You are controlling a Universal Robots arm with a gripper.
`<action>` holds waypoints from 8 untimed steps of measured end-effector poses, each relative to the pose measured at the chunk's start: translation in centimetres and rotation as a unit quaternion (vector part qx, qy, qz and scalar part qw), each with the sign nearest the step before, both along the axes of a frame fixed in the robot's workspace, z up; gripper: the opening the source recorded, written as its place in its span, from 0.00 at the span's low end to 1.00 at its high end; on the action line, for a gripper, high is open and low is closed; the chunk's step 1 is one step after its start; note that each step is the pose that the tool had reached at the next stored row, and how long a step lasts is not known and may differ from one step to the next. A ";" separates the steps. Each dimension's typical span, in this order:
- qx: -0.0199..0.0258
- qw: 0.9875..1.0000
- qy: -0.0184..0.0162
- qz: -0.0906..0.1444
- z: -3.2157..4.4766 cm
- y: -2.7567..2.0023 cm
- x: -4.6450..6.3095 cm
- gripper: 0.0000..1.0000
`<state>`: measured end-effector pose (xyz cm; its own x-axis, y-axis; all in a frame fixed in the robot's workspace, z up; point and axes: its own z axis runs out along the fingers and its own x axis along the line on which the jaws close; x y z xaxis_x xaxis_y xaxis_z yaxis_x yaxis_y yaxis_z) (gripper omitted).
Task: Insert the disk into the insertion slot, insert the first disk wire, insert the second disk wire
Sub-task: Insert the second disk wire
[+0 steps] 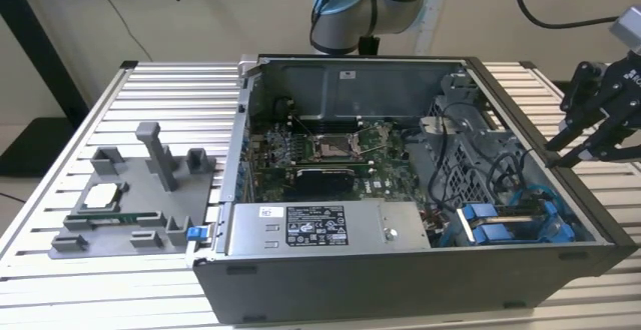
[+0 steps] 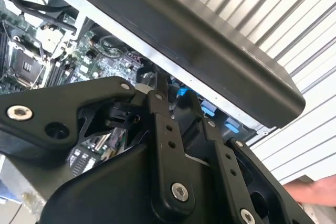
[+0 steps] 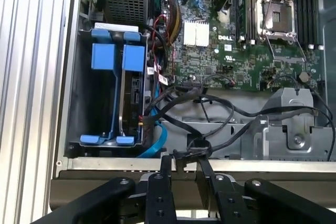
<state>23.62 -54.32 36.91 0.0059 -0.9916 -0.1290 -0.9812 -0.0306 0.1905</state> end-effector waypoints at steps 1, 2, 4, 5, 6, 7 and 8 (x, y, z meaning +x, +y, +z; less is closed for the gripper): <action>0.000 1.000 0.001 0.000 -0.06 -0.01 0.0 1.00; 0.001 1.000 0.001 0.000 -0.09 -0.04 0.0 1.00; 0.002 1.000 0.002 0.000 -0.16 -0.08 0.0 1.00; 0.002 1.000 0.003 0.000 -0.18 -0.10 0.0 1.00; 0.002 1.000 0.003 0.000 -0.20 -0.14 0.0 1.00; 0.003 1.000 0.003 0.001 -0.21 -0.19 0.0 1.00; 0.003 1.000 0.003 0.001 -0.22 -0.25 0.0 1.00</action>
<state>23.65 -54.57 36.69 0.0064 -0.9907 -0.1358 -0.9799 -0.0333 0.1966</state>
